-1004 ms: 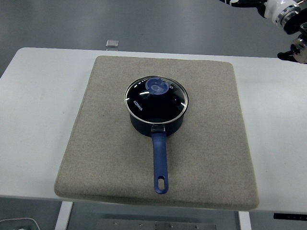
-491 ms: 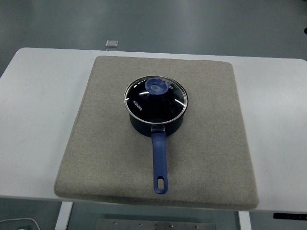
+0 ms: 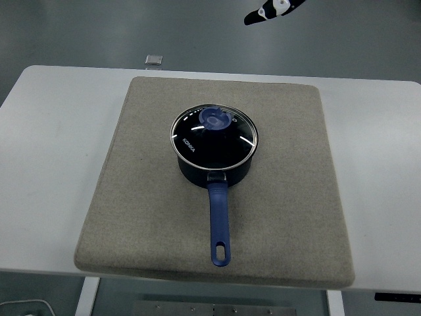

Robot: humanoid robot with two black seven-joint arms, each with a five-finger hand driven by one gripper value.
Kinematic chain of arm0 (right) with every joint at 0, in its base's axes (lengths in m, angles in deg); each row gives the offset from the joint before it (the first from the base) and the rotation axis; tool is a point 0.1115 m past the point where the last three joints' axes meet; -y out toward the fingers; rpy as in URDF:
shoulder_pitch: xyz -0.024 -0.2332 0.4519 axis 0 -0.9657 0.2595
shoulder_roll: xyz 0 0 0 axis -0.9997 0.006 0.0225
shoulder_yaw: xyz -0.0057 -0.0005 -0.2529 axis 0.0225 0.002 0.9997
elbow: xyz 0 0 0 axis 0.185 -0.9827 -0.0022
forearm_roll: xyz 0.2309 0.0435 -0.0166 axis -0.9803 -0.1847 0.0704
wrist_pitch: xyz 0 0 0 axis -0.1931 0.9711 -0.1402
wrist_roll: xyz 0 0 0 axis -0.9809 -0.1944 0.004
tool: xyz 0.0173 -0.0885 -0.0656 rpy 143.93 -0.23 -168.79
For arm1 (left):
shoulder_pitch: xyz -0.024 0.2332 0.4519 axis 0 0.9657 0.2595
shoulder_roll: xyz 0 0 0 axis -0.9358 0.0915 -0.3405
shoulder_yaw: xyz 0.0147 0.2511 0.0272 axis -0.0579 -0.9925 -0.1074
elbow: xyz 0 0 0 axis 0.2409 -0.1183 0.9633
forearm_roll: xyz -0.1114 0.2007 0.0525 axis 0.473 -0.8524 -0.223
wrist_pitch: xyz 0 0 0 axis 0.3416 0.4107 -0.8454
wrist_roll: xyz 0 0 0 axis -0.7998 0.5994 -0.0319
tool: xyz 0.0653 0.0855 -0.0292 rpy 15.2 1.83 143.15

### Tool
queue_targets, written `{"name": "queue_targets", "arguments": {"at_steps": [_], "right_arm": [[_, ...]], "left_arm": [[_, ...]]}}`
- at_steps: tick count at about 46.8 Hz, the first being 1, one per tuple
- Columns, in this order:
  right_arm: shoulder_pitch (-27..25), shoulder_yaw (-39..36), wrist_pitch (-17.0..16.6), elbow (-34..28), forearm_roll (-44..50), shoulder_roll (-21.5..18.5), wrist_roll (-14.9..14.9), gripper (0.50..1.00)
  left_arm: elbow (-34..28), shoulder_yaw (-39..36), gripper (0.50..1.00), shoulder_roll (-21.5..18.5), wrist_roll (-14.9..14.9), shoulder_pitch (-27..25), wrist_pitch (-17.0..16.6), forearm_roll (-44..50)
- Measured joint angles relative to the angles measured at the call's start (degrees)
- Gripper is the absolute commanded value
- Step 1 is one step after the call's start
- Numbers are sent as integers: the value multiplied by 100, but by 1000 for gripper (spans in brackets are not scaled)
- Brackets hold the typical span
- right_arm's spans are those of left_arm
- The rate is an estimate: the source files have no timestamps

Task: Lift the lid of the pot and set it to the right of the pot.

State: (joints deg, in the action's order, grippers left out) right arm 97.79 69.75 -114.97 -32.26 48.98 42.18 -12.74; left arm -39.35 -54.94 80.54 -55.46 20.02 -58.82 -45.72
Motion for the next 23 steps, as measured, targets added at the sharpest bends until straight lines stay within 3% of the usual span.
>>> {"name": "queue_targets", "arguments": {"at_steps": [5, 10, 23], "right_arm": [[9, -6, 121, 111, 328, -90, 24, 901], [-50, -8, 410, 159, 842, -225, 173, 899], [-314, -6, 1028, 362, 1862, -444, 188, 897]], "left_arm": [[0, 0, 1000, 0, 0, 1, 0, 0], [0, 0, 1000, 0, 0, 2, 0, 0], [0, 0, 1000, 0, -2, 0, 0, 0]]}}
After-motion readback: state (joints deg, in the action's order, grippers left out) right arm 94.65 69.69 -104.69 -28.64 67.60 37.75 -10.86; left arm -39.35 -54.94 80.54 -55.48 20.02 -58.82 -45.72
